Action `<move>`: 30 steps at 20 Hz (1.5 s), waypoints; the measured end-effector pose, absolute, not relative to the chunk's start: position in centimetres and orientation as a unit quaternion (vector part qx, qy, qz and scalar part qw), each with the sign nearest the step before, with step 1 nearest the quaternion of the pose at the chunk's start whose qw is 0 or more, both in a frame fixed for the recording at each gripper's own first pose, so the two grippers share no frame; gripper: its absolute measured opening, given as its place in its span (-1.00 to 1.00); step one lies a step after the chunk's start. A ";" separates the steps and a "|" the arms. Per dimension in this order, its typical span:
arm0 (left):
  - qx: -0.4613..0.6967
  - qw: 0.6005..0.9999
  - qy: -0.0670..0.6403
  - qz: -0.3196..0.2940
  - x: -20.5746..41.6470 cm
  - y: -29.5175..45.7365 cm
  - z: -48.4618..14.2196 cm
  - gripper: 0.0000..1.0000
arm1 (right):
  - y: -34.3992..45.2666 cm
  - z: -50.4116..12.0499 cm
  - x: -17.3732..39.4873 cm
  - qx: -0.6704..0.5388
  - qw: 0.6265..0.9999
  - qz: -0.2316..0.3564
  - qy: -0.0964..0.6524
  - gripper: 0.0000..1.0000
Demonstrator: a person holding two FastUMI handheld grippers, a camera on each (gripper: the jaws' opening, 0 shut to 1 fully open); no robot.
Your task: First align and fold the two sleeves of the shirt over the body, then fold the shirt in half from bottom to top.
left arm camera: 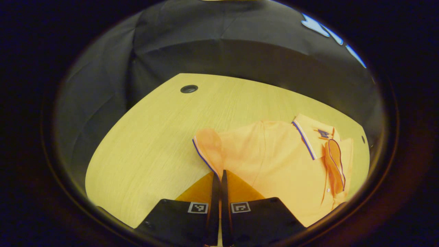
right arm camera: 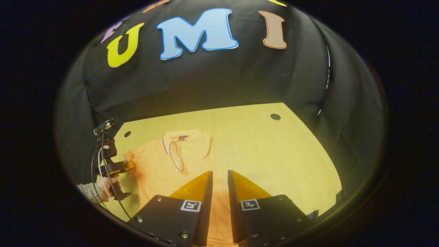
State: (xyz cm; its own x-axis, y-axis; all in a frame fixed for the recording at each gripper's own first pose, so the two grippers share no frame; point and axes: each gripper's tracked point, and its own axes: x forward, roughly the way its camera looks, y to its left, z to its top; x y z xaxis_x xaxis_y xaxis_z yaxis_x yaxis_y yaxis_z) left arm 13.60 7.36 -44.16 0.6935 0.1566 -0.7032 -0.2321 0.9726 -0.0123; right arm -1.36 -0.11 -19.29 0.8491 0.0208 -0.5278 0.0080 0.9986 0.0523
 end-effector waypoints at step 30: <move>0.149 0.908 0.359 -0.155 12.7 -16.6 -42.3 -0.30 | -8.7 -22.8 -7.1 0.095 0.948 -0.089 0.289 -0.46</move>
State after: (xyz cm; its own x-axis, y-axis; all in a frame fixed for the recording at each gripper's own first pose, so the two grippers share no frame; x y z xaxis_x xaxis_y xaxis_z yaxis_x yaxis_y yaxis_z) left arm 12.67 -16.59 -42.33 0.6944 -0.1744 -0.6981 0.3884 0.9075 0.1597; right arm -7.12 -8.71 -22.78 0.8171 -0.1142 -0.5651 0.2237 0.9662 0.1282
